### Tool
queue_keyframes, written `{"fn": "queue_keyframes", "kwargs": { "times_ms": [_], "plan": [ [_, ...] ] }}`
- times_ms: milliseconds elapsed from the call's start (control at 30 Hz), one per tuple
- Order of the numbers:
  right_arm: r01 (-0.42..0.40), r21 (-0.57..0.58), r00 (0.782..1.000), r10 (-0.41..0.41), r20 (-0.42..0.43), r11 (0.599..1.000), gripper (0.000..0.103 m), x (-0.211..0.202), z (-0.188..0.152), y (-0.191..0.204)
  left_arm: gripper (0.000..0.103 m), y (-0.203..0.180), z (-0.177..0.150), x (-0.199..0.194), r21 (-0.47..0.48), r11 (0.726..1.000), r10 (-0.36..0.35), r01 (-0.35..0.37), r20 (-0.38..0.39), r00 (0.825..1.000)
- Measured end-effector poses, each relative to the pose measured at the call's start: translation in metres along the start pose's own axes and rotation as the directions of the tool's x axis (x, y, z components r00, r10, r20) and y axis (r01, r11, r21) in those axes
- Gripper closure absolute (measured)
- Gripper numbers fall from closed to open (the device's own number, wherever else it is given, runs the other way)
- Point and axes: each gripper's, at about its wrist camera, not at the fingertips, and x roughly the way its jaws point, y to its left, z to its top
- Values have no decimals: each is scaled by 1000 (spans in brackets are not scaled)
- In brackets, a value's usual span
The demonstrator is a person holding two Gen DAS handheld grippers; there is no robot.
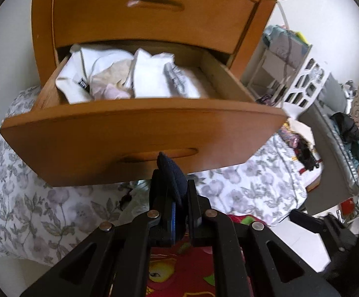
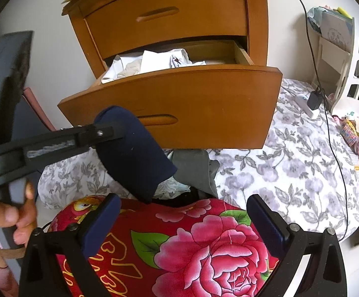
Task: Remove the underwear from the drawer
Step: 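Lower the navy garment onto the garment pile and open the left gripper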
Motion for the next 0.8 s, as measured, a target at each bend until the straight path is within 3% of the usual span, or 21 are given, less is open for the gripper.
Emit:
{"fn": "queue_keyframes", "kwargs": {
  "times_ms": [267, 467, 800],
  "plan": [
    [2, 1, 1000, -2, -11, 1000, 0, 4, -1, -2, 95, 24, -15, 32, -37, 996, 83, -85, -67, 994],
    [4, -9, 1000, -5, -16, 1000, 0, 5, -2, 1, 95, 39, -23, 48, -45, 985, 163, -169, -107, 981],
    [8, -15, 1000, -8, -21, 1000, 0, 6, -3, 2, 95, 55, -35, 70, -64, 971, 215, -229, -173, 961]
  ]
}}
